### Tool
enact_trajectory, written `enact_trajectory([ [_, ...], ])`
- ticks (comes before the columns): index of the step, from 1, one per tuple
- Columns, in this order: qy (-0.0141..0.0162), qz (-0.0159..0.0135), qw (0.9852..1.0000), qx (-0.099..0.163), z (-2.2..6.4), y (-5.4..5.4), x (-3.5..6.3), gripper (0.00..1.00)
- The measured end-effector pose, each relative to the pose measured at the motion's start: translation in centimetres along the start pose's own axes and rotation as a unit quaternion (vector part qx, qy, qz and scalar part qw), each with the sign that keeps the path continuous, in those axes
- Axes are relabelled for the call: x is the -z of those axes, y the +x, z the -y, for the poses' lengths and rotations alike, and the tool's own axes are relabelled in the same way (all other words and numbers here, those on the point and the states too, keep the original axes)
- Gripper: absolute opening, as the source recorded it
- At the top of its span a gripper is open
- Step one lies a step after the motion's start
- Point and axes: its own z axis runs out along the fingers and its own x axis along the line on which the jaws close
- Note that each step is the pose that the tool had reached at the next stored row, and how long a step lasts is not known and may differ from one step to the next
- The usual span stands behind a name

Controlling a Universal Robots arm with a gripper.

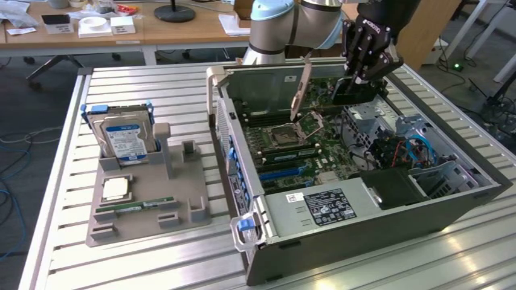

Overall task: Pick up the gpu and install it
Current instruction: 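Insert the gpu into the slot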

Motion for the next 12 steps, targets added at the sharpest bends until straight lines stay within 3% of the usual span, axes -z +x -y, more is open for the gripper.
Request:
enact_trajectory([
  [12,0.0005,0.0000,1.0000,0.000,0.01,0.0,-1.51,0.27],
])
